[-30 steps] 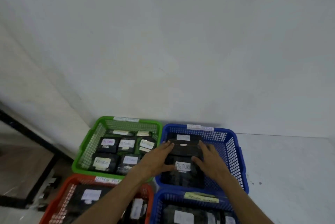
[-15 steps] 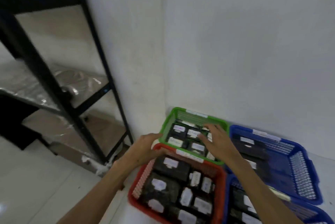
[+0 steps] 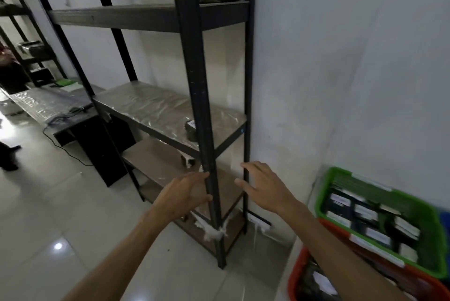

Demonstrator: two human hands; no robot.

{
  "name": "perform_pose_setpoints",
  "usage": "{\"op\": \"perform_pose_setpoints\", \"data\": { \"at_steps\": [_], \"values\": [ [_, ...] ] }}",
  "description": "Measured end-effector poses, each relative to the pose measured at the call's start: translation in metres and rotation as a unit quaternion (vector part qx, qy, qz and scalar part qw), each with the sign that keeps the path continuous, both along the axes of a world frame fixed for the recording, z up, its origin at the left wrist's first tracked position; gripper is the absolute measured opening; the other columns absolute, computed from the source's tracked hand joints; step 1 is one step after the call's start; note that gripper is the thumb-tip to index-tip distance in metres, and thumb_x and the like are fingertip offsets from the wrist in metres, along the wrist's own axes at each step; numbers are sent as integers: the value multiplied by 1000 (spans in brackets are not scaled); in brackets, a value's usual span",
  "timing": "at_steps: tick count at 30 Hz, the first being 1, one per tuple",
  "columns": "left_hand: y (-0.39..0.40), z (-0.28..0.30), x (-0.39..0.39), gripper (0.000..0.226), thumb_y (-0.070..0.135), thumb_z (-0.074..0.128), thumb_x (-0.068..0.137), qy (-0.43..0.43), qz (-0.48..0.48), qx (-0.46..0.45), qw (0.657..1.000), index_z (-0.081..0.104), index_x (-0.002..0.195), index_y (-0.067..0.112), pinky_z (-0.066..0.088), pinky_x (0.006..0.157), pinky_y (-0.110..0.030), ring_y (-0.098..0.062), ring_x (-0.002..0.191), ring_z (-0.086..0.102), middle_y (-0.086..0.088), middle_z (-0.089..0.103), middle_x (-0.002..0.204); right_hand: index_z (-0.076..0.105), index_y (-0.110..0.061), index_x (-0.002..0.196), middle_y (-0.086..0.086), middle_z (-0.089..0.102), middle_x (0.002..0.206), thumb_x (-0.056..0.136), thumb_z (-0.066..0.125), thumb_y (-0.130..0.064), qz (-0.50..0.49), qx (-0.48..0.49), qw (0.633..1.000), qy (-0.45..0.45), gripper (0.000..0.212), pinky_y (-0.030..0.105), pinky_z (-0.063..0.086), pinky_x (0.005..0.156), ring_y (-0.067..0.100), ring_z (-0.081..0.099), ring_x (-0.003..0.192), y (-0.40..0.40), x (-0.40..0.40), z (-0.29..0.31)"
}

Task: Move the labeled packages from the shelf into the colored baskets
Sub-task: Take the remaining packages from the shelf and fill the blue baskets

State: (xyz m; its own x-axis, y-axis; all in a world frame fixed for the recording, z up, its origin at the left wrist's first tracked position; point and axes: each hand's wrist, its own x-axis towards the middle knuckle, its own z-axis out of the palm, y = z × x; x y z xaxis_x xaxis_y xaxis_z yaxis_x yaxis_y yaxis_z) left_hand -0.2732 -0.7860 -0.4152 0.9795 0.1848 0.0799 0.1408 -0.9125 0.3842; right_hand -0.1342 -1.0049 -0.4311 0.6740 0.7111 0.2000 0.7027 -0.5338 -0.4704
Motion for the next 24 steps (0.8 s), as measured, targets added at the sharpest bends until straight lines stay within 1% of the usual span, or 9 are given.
{"op": "perform_pose_setpoints", "data": {
  "at_steps": [2,5,8,10,13,15,18,21,24],
  "values": [
    [42,-7,2,56,48,72,81,8,2,-5,1000,55,134,43,50,95,-27,-6,103,67,16,58,139,45,-17,145,0,49,144,100,43,-55,6,3,1000,7,60,40,42,108,20,43,133,45,2,-8],
    [108,-20,12,60,47,72,84,33,3,9,999,51,140,37,48,101,-28,-8,118,60,12,56,142,45,-18,146,-1,49,143,100,43,-56,4,7,1000,23,59,37,41,108,17,42,134,106,4,-26],
    [167,-33,18,67,48,71,86,64,0,-23,998,46,146,29,47,100,-27,-10,115,62,6,52,146,42,-21,148,-3,46,146,100,43,-55,-8,-5,998,55,59,34,39,109,16,41,134,162,2,-39],
    [205,-44,20,72,53,67,87,78,0,-20,997,40,150,32,45,104,-30,-14,123,57,6,47,149,41,-23,148,-5,46,144,100,44,-54,-15,-7,997,71,57,33,40,108,16,42,133,196,1,-46],
    [259,-64,23,75,58,65,85,77,-10,-33,996,36,150,36,50,101,-33,-15,130,53,5,48,150,41,-22,148,-5,44,146,99,44,-56,-19,-26,995,95,59,32,39,111,15,41,136,241,-2,-59],
    [288,-74,25,76,61,64,84,93,-15,-52,994,39,150,33,48,105,-33,-14,132,52,6,48,150,41,-23,148,-5,41,149,99,43,-57,-40,-36,993,103,60,29,37,111,13,37,139,266,-5,-66],
    [333,-90,32,74,60,66,84,105,-37,-68,991,43,148,31,47,106,-30,-11,131,52,8,50,149,40,-25,148,-5,41,149,100,42,-57,-85,-46,988,124,57,30,35,111,14,37,140,302,-9,-75],
    [382,-107,42,71,56,69,83,119,-73,-65,988,46,145,32,49,103,-35,-11,129,54,9,52,147,42,-26,145,-6,47,143,99,43,-57,-126,-47,980,144,56,31,41,108,14,45,133,338,-14,-93],
    [434,-124,60,66,48,71,80,131,-122,-67,982,51,141,30,53,96,-37,-12,118,62,7,59,140,44,-29,142,-7,50,139,98,40,-62,-179,-55,970,157,55,34,47,103,12,50,127,376,-19,-114]
  ]
}}
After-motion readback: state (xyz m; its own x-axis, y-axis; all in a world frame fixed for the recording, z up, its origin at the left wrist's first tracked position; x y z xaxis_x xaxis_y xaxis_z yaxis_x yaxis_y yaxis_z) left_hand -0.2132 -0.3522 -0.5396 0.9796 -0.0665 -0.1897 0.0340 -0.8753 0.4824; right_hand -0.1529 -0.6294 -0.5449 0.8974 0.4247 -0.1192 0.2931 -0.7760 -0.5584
